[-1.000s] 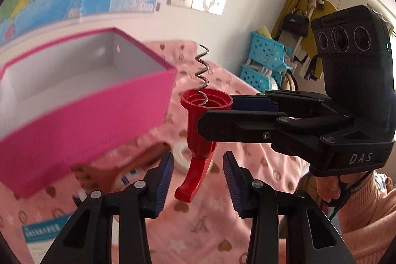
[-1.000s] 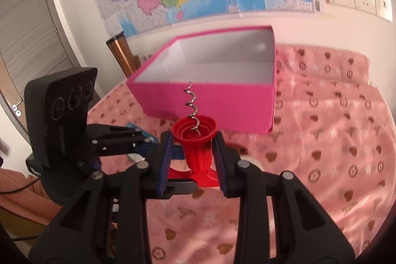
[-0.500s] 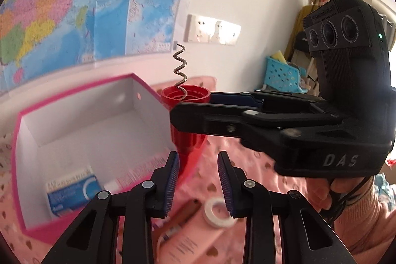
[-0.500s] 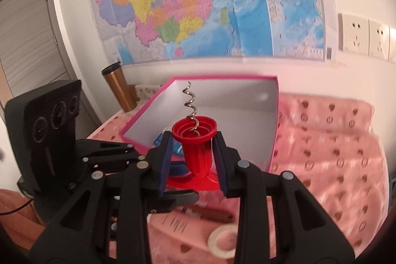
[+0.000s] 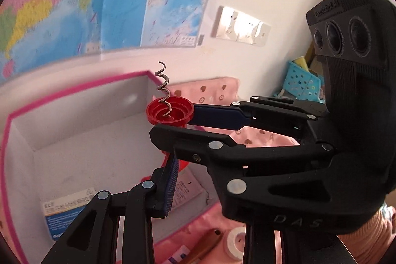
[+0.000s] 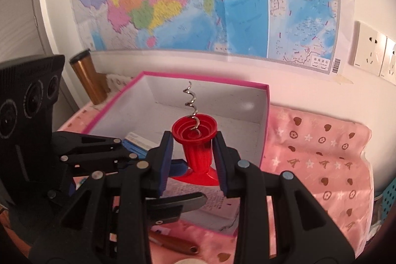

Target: Organize rigid objects

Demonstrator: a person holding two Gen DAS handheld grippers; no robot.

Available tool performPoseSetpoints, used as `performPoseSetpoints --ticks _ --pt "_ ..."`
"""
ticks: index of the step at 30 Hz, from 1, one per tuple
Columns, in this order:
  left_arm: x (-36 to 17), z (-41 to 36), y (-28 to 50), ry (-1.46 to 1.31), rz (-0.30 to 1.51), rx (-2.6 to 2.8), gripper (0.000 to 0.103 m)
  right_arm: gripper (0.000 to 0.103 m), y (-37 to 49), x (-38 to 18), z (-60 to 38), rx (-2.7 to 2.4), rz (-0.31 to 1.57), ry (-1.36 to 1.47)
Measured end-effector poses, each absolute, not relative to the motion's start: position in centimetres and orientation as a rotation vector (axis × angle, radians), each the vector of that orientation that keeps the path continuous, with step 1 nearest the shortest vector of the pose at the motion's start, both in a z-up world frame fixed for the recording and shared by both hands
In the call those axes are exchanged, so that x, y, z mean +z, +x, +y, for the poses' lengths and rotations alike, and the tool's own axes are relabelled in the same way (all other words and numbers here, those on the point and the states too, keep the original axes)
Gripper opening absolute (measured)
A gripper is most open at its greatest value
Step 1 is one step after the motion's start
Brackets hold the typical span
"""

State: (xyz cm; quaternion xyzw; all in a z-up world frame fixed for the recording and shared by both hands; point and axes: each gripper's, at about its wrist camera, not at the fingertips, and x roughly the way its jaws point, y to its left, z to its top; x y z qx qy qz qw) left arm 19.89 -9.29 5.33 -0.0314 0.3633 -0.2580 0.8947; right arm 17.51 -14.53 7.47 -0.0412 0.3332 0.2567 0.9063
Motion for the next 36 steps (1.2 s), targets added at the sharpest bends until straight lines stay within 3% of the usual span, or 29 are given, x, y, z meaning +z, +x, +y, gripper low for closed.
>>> performPoseSetpoints --ticks 7,11,16,28,36 --pt "2.0 -7.9 22.3 -0.143 0.869 -0.447 0.032 0.037 20.9 4.6 -13.9 0.456 0.814 -0.116" --pt "1.1 -6.2 22.3 -0.164 0.883 -0.405 0.033 0.058 21.2 4.2 -14.2 0.418 0.814 -0.111" --pt "1.6 -4.1 20.4 -0.166 0.837 -0.362 0.033 0.059 20.2 4.7 -15.7 0.44 0.788 -0.058" --pt "3.2 -0.8 12.8 -0.116 0.702 -0.371 0.047 0.059 11.6 5.7 -19.9 0.582 0.707 0.078" --pt "3.3 -1.0 8.8 -0.063 0.66 -0.348 0.052 0.059 8.6 1.0 -20.3 0.583 0.834 0.064"
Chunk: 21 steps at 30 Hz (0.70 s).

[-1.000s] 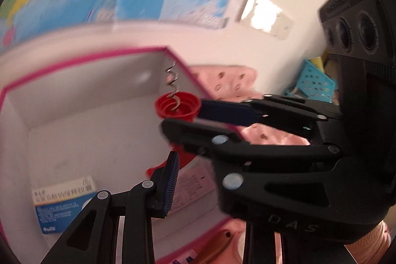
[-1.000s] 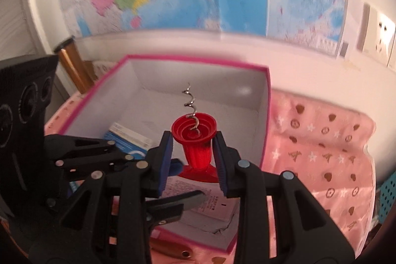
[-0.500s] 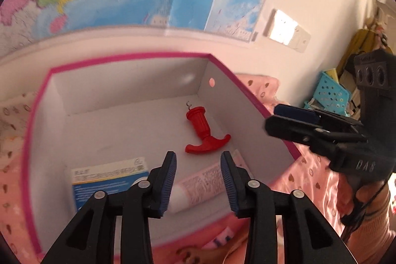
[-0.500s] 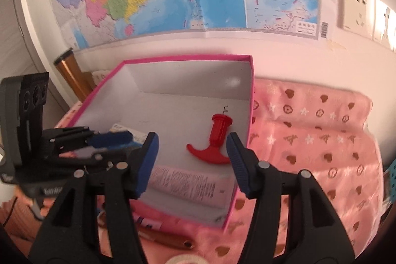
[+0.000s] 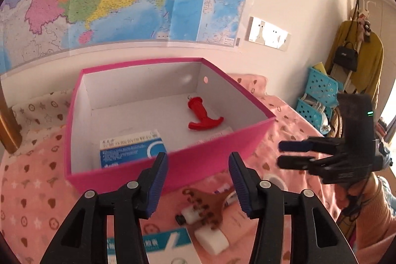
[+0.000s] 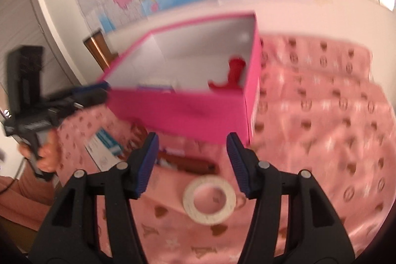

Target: Organize rigid objects

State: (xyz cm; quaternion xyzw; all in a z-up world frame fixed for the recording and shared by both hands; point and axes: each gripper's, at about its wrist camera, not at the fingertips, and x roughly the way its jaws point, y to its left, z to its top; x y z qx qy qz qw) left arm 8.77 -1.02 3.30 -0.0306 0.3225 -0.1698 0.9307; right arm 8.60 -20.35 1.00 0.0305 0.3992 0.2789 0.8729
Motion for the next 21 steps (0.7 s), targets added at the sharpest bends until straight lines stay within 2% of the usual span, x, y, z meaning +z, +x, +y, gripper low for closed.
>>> performPoseSetpoints --ticks 11,21 --pt "-0.8 -2.0 8.5 -0.07 0.795 -0.357 0.052 0.059 9.4 -3.8 -20.7 0.572 0.986 0.095" --pt "-2.6 -2.6 8.8 -0.073 0.845 -0.367 0.052 0.059 7.0 -3.5 -20.1 0.611 1.001 0.025"
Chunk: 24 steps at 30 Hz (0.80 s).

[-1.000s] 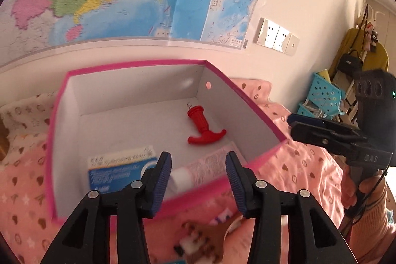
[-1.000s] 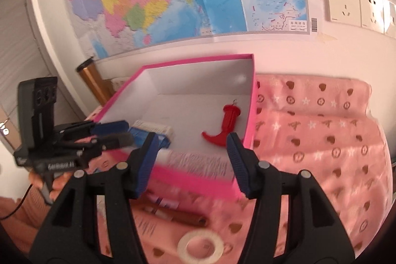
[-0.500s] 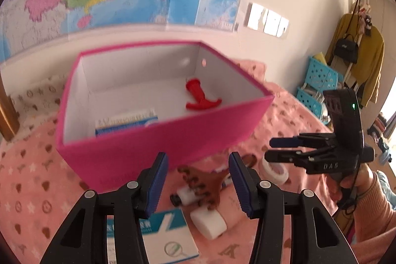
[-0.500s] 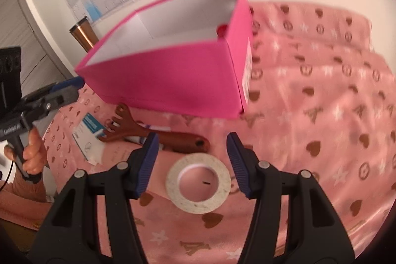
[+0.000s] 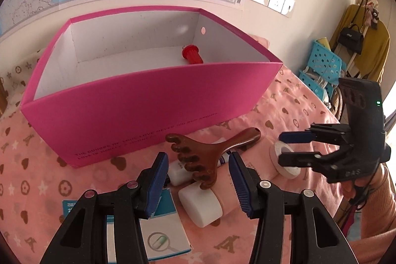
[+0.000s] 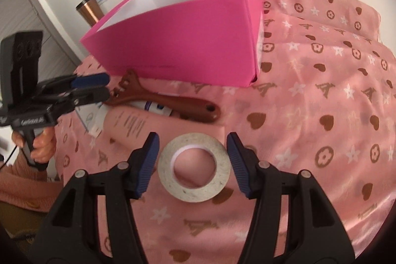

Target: Organize rigid objects

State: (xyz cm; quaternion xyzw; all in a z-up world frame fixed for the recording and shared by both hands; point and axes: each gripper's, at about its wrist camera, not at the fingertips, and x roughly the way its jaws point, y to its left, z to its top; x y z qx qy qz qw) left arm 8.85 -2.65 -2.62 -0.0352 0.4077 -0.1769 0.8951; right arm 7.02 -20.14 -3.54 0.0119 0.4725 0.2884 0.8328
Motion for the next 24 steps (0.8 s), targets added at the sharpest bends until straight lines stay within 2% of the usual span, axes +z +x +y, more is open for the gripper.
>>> performPoseSetpoints --ticks 11,21,24 --pt "-3.6 -2.7 9.8 -0.089 0.892 -0.358 0.05 0.059 9.4 -4.3 -21.2 0.591 0.999 0.209" --pt "-3.9 -2.8 10.0 -0.095 0.901 -0.368 0.05 0.059 10.4 -5.1 -20.4 0.586 1.0 0.241" --pt "-3.9 -2.9 9.9 -0.092 0.902 -0.374 0.045 0.059 10.4 -5.3 -20.1 0.594 0.995 0.243"
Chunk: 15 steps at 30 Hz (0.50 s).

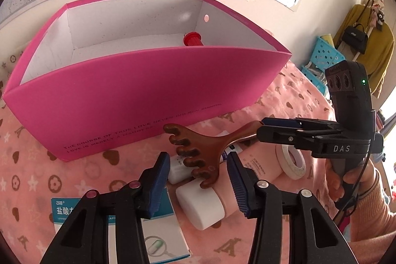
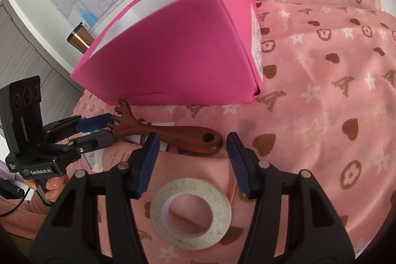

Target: Organize rigid objects

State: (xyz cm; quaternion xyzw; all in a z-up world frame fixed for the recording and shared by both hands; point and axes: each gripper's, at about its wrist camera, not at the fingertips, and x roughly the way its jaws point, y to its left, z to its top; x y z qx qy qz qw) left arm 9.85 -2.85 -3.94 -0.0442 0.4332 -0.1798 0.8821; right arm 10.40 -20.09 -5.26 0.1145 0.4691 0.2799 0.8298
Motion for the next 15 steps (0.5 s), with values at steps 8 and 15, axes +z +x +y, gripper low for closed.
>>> performPoseSetpoints --ticks 8,15 --pt "-3.9 -3.4 9.4 -0.067 0.899 -0.375 0.043 0.059 10.2 -5.4 -19.5 0.602 0.974 0.249" --pt "-3.9 -3.2 9.4 -0.066 0.902 -0.368 0.043 0.059 9.9 -5.5 -20.4 0.622 0.953 0.337"
